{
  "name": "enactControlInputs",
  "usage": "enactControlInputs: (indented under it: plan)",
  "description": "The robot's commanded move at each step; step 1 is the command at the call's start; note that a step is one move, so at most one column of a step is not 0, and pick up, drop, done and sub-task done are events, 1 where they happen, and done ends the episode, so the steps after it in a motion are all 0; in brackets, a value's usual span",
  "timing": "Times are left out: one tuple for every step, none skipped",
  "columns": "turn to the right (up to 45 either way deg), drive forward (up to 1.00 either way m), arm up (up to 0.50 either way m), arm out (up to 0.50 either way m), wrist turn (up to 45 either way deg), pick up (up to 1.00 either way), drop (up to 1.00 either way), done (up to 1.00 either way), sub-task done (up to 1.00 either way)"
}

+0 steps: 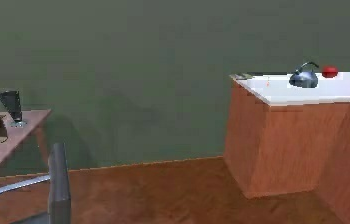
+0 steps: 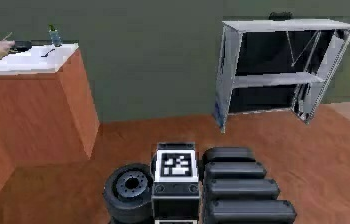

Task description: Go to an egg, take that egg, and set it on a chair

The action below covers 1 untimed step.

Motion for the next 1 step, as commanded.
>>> enactControlInputs:
  plan:
    - [-45.0,0.00,0.00,0.00,0.0,0.00,0.00,0.00,0.00]
